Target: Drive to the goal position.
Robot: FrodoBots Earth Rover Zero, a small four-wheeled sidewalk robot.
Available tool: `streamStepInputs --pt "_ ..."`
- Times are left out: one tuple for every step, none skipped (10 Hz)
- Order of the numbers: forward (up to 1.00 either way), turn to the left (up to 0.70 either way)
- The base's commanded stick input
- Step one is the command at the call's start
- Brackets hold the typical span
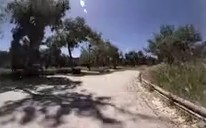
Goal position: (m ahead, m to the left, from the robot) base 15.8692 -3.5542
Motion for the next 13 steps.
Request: streamStepInputs --pt "1.0 0.0" --pt "1.0 0.0" --pt "1.0 0.0" --pt "1.0 0.0" --pt "1.0 0.0" --pt "1.0 0.0" --pt "1.0 0.0" --pt "1.0 0.0" --pt "1.0 0.0" --pt "1.0 0.0" --pt "1.0 0.0" --pt "1.0 0.0" --pt "1.0 0.0"
